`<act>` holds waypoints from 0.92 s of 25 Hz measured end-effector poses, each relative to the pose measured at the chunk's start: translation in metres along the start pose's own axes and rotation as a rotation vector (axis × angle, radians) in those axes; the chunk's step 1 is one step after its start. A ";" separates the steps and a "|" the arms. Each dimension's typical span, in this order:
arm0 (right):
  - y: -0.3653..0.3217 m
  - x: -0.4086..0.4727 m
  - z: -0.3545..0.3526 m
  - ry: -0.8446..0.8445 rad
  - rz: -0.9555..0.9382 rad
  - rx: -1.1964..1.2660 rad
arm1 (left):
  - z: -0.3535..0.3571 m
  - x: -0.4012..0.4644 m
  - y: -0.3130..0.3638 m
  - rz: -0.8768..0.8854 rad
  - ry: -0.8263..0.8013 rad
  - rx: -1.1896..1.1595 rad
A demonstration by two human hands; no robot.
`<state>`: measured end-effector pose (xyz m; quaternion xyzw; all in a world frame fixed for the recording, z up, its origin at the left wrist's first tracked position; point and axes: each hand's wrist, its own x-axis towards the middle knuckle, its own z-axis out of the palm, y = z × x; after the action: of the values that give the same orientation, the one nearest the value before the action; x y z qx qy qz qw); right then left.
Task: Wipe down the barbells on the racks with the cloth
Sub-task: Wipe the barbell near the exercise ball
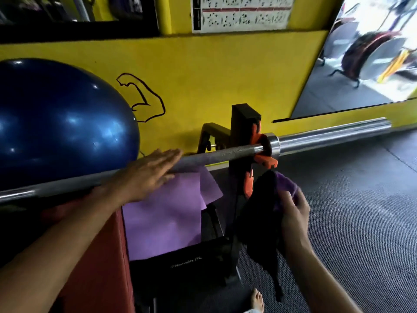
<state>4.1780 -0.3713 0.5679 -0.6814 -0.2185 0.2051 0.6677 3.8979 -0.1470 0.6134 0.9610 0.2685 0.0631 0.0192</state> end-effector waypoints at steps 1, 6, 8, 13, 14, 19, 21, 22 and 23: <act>-0.019 -0.001 0.006 0.053 -0.180 -0.087 | 0.000 0.003 0.000 0.022 -0.064 0.032; -0.064 0.042 0.050 -0.080 -0.774 -0.734 | -0.004 0.010 -0.011 0.067 -0.164 0.005; -0.056 0.061 0.068 -0.132 -0.723 -1.077 | -0.010 0.003 -0.009 0.054 -0.157 -0.014; -0.048 0.060 0.075 -0.093 -0.621 -1.333 | -0.006 -0.004 -0.010 0.001 -0.078 -0.056; -0.056 0.060 0.075 -0.120 -0.606 -1.356 | -0.004 -0.005 -0.012 -0.016 -0.083 -0.057; -0.096 0.058 0.068 -0.345 -0.494 -1.392 | 0.005 -0.006 -0.017 0.027 -0.038 -0.073; -0.108 0.059 0.066 -0.454 -0.464 -1.431 | 0.005 -0.007 -0.018 0.060 -0.019 -0.061; -0.115 0.065 0.066 -0.519 -0.440 -1.456 | 0.005 -0.006 -0.020 0.074 -0.015 -0.045; -0.121 0.075 0.065 -0.583 -0.400 -1.471 | 0.004 -0.007 -0.021 0.076 -0.016 -0.045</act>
<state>4.1997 -0.2732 0.6885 -0.8127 -0.5800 0.0552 -0.0102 3.8821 -0.1327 0.6074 0.9703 0.2301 0.0619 0.0405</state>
